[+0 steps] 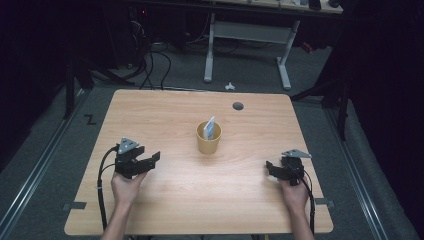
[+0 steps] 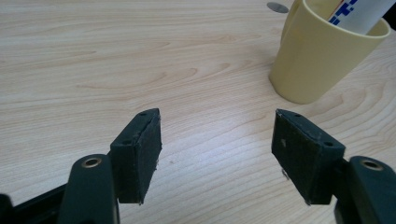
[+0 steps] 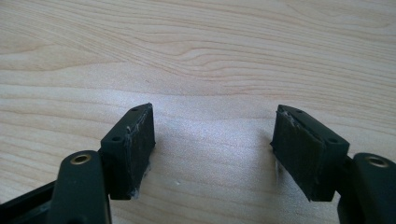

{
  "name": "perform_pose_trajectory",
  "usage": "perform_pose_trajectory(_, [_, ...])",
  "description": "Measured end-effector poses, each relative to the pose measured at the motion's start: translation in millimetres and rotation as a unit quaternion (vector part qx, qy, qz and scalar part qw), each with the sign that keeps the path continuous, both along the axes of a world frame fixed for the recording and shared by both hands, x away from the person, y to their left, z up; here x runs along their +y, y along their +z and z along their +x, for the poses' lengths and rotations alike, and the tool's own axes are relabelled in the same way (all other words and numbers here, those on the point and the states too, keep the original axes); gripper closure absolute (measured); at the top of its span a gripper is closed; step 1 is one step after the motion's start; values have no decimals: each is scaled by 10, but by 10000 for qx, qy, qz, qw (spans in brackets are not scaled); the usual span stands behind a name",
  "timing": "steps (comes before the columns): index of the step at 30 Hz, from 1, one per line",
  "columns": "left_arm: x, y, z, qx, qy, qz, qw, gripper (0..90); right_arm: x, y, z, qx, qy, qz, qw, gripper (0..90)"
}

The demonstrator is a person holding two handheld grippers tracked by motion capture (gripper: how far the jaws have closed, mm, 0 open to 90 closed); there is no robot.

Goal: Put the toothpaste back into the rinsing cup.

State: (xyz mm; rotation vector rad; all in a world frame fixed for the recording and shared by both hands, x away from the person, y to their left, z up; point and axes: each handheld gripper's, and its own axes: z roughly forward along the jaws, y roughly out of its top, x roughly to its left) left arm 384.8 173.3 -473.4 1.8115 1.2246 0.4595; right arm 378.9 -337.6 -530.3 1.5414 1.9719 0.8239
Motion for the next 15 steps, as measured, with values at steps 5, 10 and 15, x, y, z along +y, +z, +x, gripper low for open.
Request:
perform_pose_trajectory(5, [2,-69,11,54,59,94,9999,336,0,0,0,1,0,1,10000,301])
perform_pose_trajectory(10, [-6,-119,26,82,98,149,9998,336,0,0,0,-1,0,-1,10000,301])
perform_pose_trajectory(15, [-52,-163,52,91,99,296,9995,336,0,0,0,0,1,-1,10000,301])
